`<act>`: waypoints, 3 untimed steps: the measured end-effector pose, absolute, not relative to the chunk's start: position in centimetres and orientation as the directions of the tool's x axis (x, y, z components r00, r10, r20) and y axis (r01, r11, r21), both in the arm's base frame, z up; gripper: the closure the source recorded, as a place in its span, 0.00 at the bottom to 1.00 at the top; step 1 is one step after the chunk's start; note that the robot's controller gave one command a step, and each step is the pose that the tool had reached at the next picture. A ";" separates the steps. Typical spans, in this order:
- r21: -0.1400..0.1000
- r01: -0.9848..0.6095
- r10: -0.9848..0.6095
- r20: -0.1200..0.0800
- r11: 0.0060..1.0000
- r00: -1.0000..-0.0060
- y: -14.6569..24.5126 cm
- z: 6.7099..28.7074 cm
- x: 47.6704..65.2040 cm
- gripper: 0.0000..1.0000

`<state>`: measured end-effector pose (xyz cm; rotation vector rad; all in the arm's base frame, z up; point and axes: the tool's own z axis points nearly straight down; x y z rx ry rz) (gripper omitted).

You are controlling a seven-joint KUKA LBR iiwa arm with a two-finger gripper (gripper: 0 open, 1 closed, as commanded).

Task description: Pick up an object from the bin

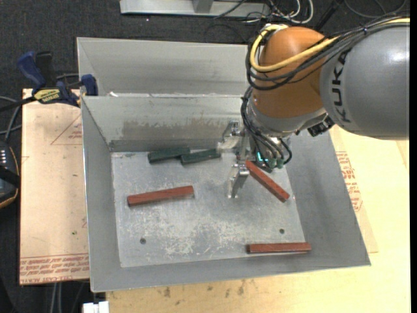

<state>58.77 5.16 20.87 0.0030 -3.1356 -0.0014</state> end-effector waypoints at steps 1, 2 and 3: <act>0.001 0.000 0.000 -0.001 1.000 -1.000 5.1 21.2 58.9 0.00; 0.002 -0.018 -0.018 -0.006 1.000 -1.000 9.3 13.6 58.9 0.00; 0.001 -0.215 -0.215 0.005 0.977 -0.977 12.3 13.0 59.6 0.00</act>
Offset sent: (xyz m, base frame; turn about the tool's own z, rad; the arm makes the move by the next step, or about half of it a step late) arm -0.0016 0.0740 -0.1387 -0.0286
